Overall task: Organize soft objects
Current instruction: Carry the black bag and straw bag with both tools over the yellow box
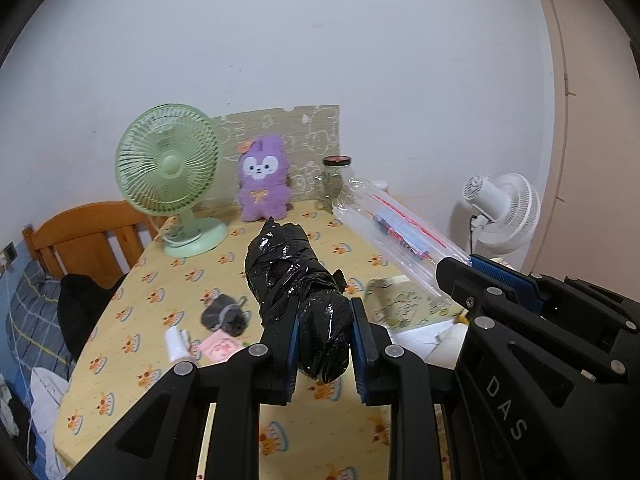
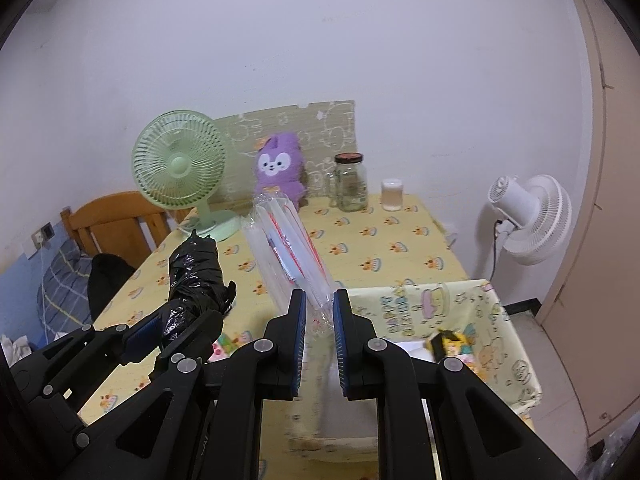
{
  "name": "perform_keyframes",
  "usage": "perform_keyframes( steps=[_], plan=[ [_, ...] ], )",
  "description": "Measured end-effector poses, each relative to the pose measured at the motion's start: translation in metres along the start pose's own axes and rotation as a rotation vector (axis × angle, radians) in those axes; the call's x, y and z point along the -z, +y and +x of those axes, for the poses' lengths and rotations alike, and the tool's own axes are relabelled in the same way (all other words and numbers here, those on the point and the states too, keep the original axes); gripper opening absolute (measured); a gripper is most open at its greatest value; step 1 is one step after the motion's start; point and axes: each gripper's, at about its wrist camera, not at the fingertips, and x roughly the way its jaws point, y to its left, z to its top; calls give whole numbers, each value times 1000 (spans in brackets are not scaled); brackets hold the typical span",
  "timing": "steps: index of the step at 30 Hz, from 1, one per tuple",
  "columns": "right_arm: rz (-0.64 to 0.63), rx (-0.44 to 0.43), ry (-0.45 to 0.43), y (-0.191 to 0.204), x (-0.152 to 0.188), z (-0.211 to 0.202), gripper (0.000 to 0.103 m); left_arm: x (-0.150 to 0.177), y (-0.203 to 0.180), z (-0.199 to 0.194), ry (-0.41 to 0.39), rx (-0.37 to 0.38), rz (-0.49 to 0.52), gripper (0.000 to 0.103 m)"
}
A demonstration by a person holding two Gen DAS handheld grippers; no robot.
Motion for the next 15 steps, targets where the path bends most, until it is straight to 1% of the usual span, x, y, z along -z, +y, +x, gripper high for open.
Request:
perform_keyframes(
  steps=[9,15],
  plan=[
    [11,41,-13,-32,-1,-2,17,-6,-31,11,2,50,24,21],
    [39,79,2,-52,5,1,17,-3,-50,23,27,94,48,21]
  ],
)
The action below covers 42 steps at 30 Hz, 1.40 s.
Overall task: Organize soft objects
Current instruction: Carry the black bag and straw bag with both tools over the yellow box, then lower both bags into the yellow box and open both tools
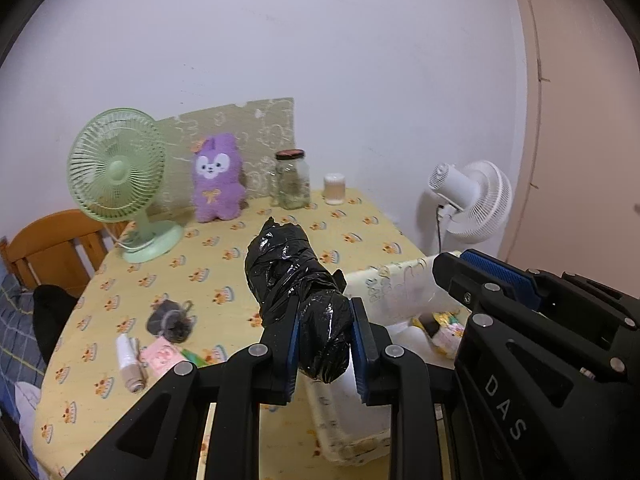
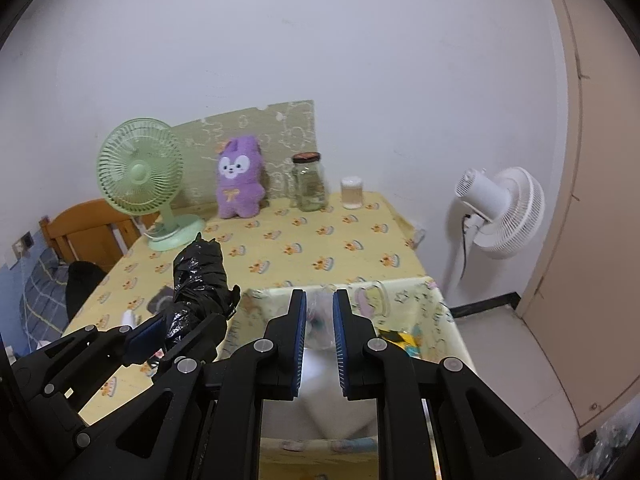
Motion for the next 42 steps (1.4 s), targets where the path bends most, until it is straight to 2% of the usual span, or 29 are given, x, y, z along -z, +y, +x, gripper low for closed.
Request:
perform_keyframes(
  steps=[6,17,20,23,25,26,27,28,30,31,36,42],
  plan=[
    [41,35,38,-22,12,10,17,6,-19,17,44,39,33,21],
    [95,51,94,-47,19,25,17,7,-39,38,83,92,64,23],
    [112,61,125,-51,21,29,18,9,-42,44,112,109,66,29],
    [126,55,147,-55,24,33,19,11,-45,46,118,95,81,41],
    [119,64,151,-55,25,34,19,12,-45,47,128,96,82,51],
    [115,67,154,-54,25,35,21,13,-45,48,137,102,78,62],
    [112,69,156,-53,25,35,26,13,-45,48,139,102,77,66],
    [112,69,156,-53,25,36,31,14,-45,46,136,100,81,67],
    [119,73,146,-53,26,34,55,15,-45,45,135,96,88,73],
    [127,74,137,-52,26,32,60,14,-45,44,133,98,87,75],
    [121,71,116,-48,25,25,71,14,-41,37,116,97,83,88],
    [101,75,84,-38,22,14,90,11,-33,26,85,94,76,96]
  ],
)
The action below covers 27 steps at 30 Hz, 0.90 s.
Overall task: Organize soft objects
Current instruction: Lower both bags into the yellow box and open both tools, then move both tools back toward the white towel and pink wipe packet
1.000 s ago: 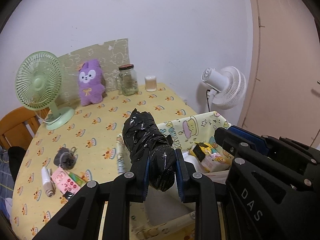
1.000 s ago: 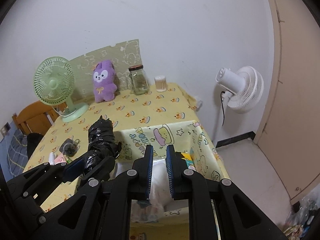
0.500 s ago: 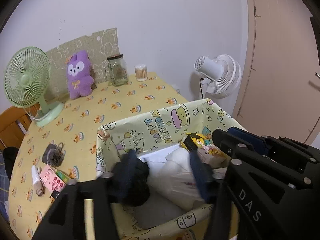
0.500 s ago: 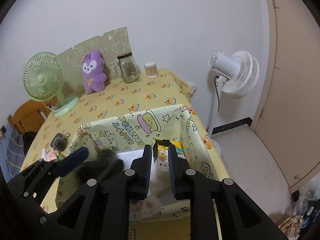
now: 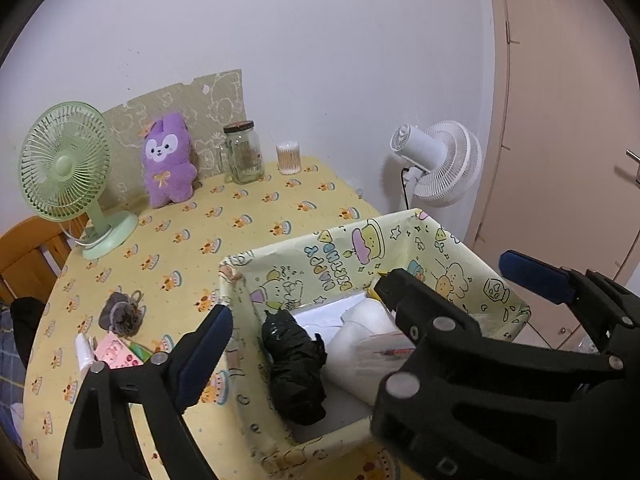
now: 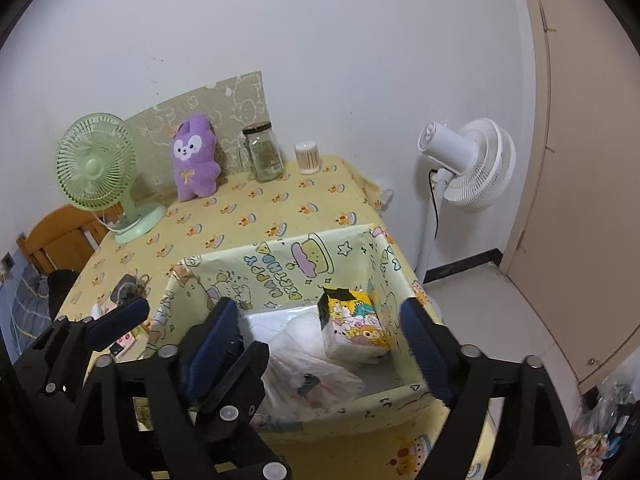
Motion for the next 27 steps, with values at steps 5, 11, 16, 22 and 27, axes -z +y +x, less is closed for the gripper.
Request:
perform_keyframes(
  steps=[5,11,16,22,27],
  plan=[
    [-11,8,-31,10,0,-11,96,1,8,-14,-23,-11,-6,98],
    [-16,7,-58,25,0,-25,100,3,20,-31,-49,-25,-12,101],
    [-24,6,-79,38,-1,-36,102,5,31,-45,-71,-36,-21,103],
    [-36,-5,-105,54,0,-49,103,9,44,-60,-93,-37,-33,103],
    [-53,-11,-117,69,0,-57,103,13,56,-72,-108,-45,-45,103]
  ],
)
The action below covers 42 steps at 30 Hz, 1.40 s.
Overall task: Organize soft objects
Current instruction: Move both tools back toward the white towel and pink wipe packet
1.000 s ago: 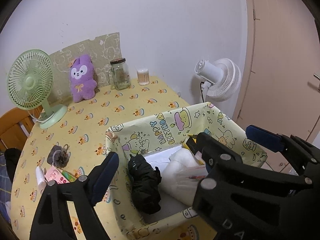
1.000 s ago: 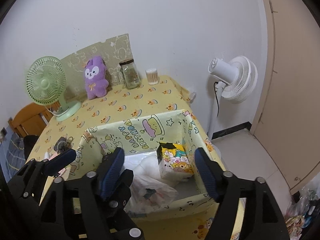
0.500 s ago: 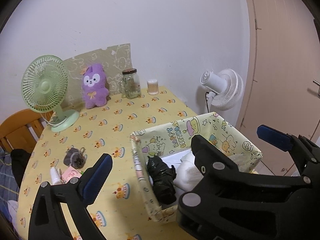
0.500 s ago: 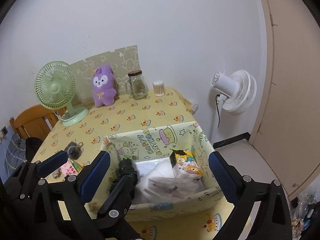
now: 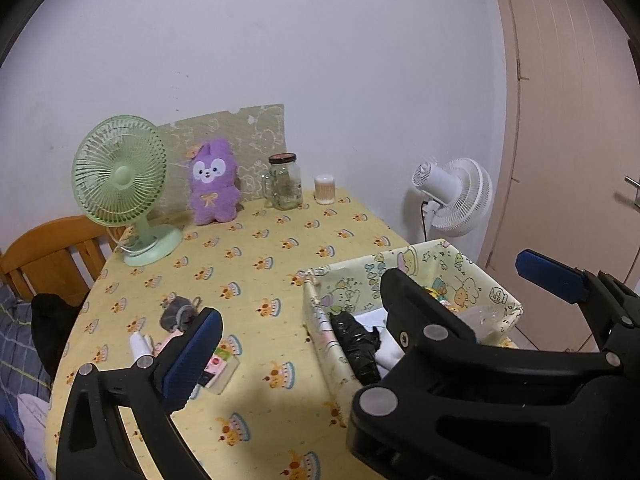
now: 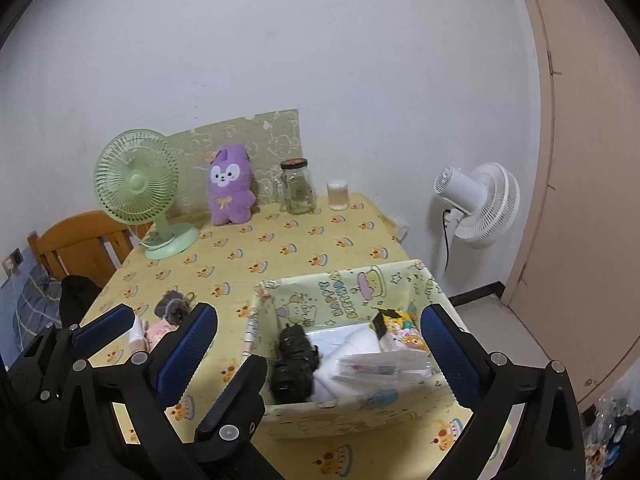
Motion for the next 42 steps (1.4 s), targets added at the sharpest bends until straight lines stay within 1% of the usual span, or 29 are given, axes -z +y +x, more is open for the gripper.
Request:
perform_keyframes(
  steps=[9,17,35,42],
  plan=[
    [-21,-39,-40,26,-4,-16,103,1,21,-24,-43,-42,-12,103],
    [-48,-73,-37,50,-8,-20,103,2,40,-34,-56,-78,-32,103],
    [-88,-153,12,104,1,14,103,21,95,-20,-23,-143,-77,102],
    [-101,-157,20,122,7,31,103,30,114,-9,-7,-157,-92,101]
  ],
)
